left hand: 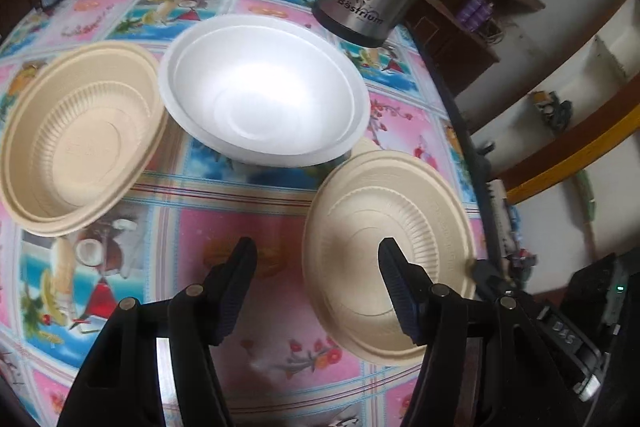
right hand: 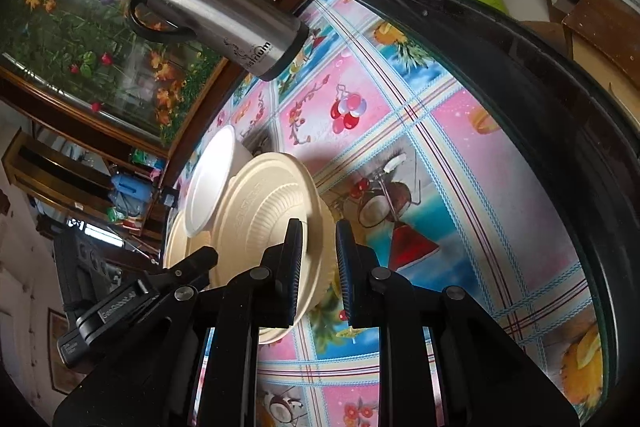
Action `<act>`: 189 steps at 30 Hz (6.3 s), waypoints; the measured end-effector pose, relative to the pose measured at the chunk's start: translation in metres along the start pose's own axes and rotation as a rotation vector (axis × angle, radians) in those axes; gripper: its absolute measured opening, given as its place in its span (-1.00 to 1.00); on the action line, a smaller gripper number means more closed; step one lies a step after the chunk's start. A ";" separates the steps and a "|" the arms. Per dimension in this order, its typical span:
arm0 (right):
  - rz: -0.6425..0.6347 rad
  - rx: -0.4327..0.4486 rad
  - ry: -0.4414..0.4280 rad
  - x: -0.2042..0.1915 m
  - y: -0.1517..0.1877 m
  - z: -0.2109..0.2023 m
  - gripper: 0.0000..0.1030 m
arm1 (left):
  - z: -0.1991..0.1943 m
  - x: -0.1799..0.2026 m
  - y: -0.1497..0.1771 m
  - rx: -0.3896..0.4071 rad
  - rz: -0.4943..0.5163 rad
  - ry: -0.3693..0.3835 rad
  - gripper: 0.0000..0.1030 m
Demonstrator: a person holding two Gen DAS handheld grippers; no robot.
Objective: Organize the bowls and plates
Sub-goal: 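Move both tools to the tan plastic plate and grasp its rim, then lift the tan plastic plate and carry it over the red plate stack with both tools, then lower the tan plate onto the white foam plate and open both tools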
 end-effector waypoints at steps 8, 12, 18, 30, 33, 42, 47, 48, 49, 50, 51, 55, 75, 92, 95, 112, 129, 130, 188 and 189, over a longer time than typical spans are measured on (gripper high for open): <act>-0.032 0.002 0.009 -0.005 0.002 0.004 -0.69 | 0.007 -0.006 -0.002 -0.004 -0.006 0.046 0.17; -0.030 -0.005 0.018 -0.003 0.003 0.006 -0.69 | 0.006 -0.005 -0.002 0.010 0.013 0.033 -0.18; -0.027 0.006 0.026 -0.002 0.003 0.006 -0.69 | 0.013 -0.006 0.001 -0.024 0.014 0.050 -0.42; -0.024 0.025 0.026 -0.002 0.004 0.008 -0.69 | 0.008 -0.002 0.005 -0.007 0.039 0.045 -0.83; -0.023 0.029 0.026 -0.002 0.004 0.009 -0.69 | 0.008 -0.001 0.005 0.000 0.048 0.034 -0.83; -0.072 0.079 0.046 -0.008 0.005 0.007 -0.80 | 0.008 0.000 0.007 0.003 0.061 0.031 -0.82; -0.054 0.080 0.038 -0.009 0.008 0.007 -0.84 | 0.008 0.000 0.007 0.007 0.069 0.018 -0.83; -0.055 0.084 0.045 -0.010 0.008 0.006 -0.85 | 0.007 0.001 0.007 0.010 0.075 0.009 -0.83; -0.057 0.086 0.049 -0.010 0.010 0.006 -0.85 | 0.007 0.001 0.008 0.013 0.080 0.001 -0.83; -0.059 0.084 0.052 -0.011 0.011 0.006 -0.85 | 0.006 0.001 0.008 0.020 0.086 -0.012 -0.83; -0.056 0.083 0.049 -0.012 0.012 0.006 -0.85 | 0.005 0.001 0.008 0.026 0.090 -0.022 -0.83; -0.037 0.074 0.033 -0.013 0.018 0.003 -0.86 | 0.001 -0.002 0.011 0.036 0.100 -0.040 -0.83; -0.079 -0.030 -0.074 -0.067 0.108 0.003 -0.85 | -0.083 -0.066 0.070 0.114 0.067 -0.176 -0.83; -0.211 -0.113 -0.149 -0.128 0.194 0.003 -0.84 | -0.157 -0.130 0.137 0.184 0.011 -0.257 -0.81; -0.225 -0.119 -0.150 -0.134 0.202 0.000 -0.84 | -0.164 -0.133 0.144 0.188 0.015 -0.262 -0.80; -0.293 -0.161 -0.193 -0.176 0.224 0.001 -0.84 | -0.209 -0.158 0.156 0.266 0.005 -0.295 -0.79; -0.384 -0.265 -0.245 -0.237 0.267 0.036 -0.83 | -0.256 -0.215 0.174 0.331 -0.093 -0.371 -0.78; -0.390 -0.273 -0.247 -0.241 0.270 0.038 -0.83 | -0.258 -0.218 0.175 0.332 -0.099 -0.375 -0.78; -0.396 -0.528 -0.208 -0.292 0.346 0.134 -0.83 | -0.277 -0.320 0.197 0.238 -0.282 -0.437 -0.75; -0.400 -0.525 -0.207 -0.292 0.346 0.134 -0.82 | -0.277 -0.320 0.197 0.235 -0.278 -0.442 -0.74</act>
Point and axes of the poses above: each gripper's, at about its wrist camera, not at the fingertips, and z roughly the way its jaws point, x to its right, y to its underside, the point moved 4 cm from there along z, roughly the way its jaws point, and after that the axes turned 1 degree about z, right-handed, at the moved point
